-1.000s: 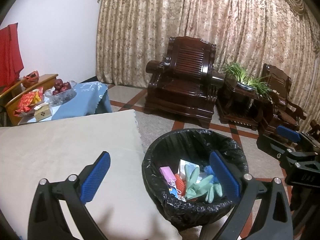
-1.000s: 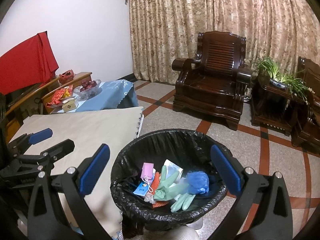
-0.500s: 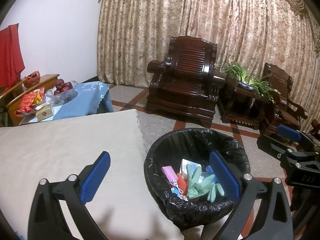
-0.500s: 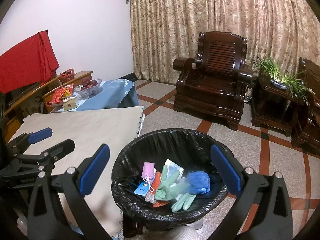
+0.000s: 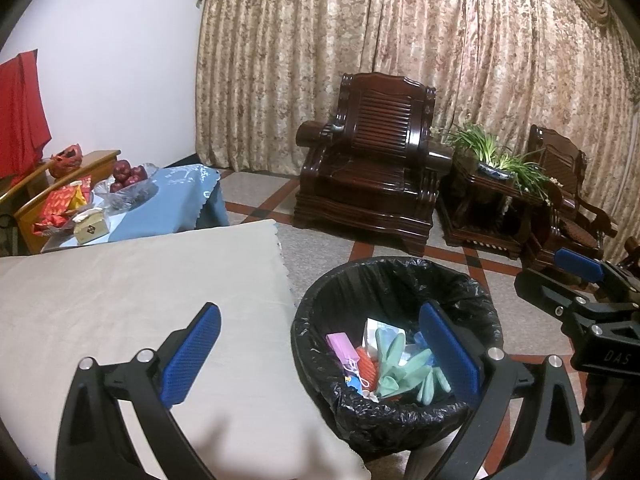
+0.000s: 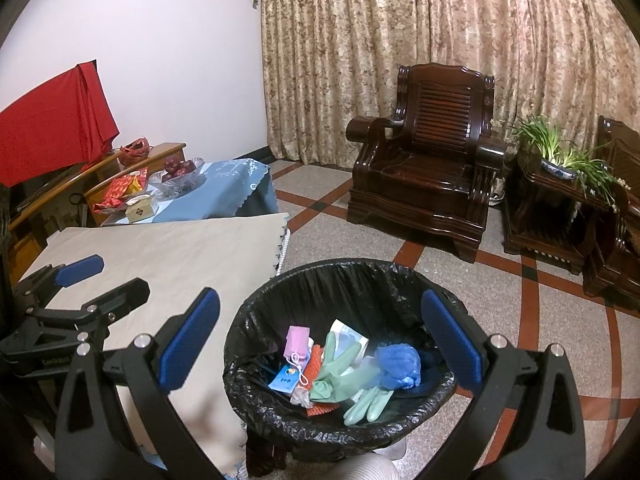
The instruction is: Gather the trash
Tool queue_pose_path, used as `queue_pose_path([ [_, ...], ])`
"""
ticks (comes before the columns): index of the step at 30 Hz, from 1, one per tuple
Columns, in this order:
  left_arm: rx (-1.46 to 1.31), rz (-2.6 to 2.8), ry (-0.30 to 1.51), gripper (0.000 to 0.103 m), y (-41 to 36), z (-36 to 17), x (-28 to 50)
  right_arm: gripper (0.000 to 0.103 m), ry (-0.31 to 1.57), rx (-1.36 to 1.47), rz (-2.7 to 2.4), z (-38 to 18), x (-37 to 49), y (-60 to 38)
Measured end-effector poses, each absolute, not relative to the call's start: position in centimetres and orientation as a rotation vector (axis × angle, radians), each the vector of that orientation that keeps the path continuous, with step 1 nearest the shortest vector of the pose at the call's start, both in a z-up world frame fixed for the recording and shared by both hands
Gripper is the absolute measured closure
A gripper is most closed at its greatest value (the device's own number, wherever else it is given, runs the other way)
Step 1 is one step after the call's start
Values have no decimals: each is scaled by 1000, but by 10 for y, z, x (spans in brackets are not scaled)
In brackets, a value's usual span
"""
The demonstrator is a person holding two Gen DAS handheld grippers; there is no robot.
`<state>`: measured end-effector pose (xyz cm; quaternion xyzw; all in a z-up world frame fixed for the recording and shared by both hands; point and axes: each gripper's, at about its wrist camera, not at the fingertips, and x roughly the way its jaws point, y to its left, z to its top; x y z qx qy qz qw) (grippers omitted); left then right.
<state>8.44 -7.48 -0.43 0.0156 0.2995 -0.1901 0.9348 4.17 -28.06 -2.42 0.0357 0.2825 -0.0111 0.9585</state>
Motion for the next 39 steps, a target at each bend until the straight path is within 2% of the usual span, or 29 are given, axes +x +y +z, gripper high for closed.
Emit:
queue_pose_path([
  [39,39,-380,628,6,-60,-13,90,5,577,70,-21,-26,42,-277],
])
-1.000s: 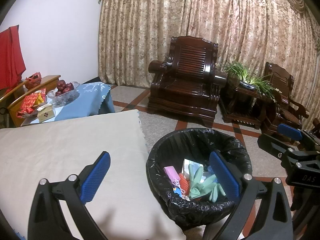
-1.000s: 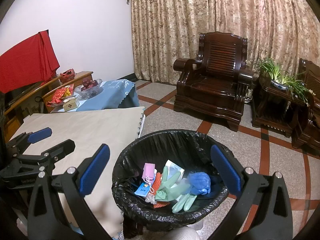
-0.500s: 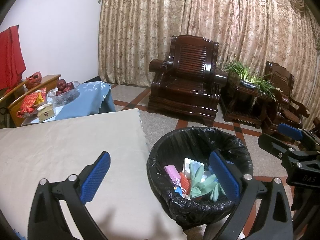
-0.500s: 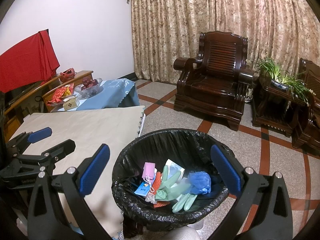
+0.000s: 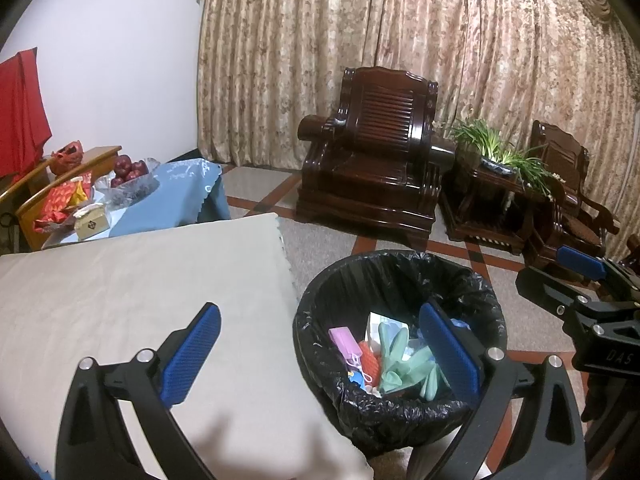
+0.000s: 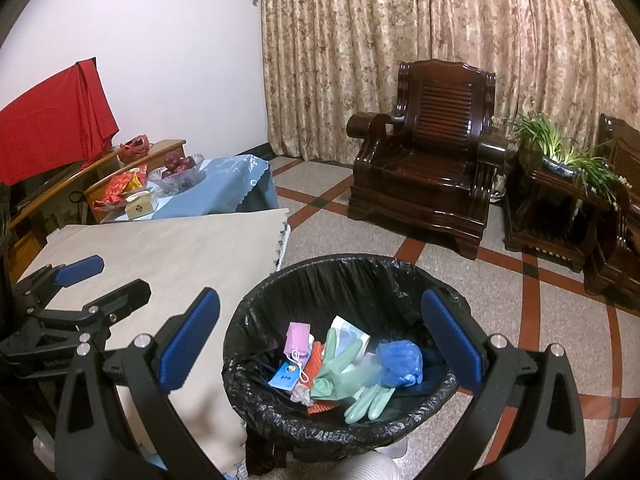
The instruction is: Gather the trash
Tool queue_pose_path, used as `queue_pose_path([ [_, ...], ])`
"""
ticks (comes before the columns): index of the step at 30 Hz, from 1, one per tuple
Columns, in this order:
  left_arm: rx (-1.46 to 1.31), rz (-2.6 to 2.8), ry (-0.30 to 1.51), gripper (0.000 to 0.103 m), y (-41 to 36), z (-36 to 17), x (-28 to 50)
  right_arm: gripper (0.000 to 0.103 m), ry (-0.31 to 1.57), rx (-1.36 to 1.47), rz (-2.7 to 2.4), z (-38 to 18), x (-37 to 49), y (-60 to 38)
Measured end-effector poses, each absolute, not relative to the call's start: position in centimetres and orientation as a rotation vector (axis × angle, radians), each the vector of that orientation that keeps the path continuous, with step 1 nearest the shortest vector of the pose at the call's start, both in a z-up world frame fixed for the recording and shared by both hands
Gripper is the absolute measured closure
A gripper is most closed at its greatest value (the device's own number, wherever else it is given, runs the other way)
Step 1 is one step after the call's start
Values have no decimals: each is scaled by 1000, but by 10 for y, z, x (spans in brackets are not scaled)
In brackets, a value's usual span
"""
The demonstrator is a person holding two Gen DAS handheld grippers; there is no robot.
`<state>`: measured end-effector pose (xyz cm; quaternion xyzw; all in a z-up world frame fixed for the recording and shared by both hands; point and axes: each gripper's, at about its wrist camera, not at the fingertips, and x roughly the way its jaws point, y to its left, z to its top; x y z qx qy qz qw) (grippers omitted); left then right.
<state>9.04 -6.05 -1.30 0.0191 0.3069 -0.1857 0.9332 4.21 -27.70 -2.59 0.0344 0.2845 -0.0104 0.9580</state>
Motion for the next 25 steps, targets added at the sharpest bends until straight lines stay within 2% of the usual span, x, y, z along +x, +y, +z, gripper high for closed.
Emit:
queue_pose_path([
  [25,43,-374,657,6,-66,-17,90,5,584,72,-22,-29,41,-276],
])
